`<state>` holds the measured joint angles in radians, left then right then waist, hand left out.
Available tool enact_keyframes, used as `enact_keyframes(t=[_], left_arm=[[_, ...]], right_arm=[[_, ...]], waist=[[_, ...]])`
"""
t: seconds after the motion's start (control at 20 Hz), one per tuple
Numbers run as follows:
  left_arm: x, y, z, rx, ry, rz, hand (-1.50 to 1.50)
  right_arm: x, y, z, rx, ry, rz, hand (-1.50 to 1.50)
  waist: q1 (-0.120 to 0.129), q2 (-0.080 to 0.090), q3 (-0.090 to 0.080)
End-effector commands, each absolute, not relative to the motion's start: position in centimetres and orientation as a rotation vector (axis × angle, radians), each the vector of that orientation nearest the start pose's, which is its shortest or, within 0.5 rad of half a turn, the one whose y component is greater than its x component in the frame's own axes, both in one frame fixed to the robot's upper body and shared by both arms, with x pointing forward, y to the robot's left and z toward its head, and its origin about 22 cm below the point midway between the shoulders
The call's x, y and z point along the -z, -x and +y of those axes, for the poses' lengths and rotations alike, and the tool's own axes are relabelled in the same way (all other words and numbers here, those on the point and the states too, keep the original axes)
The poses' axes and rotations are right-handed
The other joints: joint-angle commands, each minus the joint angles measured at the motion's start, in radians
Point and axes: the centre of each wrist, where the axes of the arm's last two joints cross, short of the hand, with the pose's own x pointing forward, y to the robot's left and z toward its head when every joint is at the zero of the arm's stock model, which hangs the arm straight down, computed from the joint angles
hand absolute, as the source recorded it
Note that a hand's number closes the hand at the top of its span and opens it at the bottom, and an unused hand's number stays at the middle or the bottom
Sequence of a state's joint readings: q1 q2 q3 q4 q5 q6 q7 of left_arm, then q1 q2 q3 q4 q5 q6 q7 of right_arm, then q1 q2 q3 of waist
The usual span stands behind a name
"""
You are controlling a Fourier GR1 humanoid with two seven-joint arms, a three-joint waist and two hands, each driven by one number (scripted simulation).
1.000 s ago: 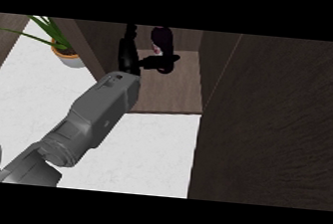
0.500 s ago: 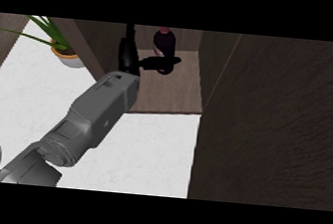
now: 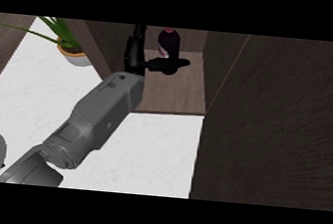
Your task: Pick up the wine, place it into the cabinet and close the cabinet
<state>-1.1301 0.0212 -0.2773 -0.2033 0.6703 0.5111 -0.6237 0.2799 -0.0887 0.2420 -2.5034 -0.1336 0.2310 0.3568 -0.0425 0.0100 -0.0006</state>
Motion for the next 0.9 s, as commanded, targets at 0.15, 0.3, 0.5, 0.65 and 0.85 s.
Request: enact_keyframes(t=[0.15, 0.3, 0.5, 0.65, 0.85], left_arm=[[-3.0, -42.1, 9.5, -0.111, -0.1, -1.847, -1.5], [-4.1, -41.9, 8.7, -0.128, -0.018, -1.858, -1.5], [-4.3, -41.1, 8.4, -0.121, 0.001, -1.882, -1.5], [-3.4, -40.0, 9.8, -0.118, 0.024, -1.906, -1.5], [-3.6, -38.3, 9.5, -0.13, 0.062, -1.874, -1.5]], right_arm=[[-19.7, -7.5, -22.2, -0.313, -0.377, -1.91, -1.5], [-18.9, -9.0, -21.8, -0.278, -0.361, -1.889, -1.5], [-19.3, -8.0, -21.6, -0.291, -0.362, -1.906, -1.5], [-19.1, -9.1, -21.6, -0.289, -0.354, -1.917, -1.5], [-19.0, -8.1, -22.2, -0.323, -0.353, -1.9, -1.5]], waist=[[0.032, -0.02, 0.001], [0.052, -0.022, 0.0], [0.052, -0.028, 0.001], [0.058, -0.023, 0.001], [0.057, -0.029, 0.002]])
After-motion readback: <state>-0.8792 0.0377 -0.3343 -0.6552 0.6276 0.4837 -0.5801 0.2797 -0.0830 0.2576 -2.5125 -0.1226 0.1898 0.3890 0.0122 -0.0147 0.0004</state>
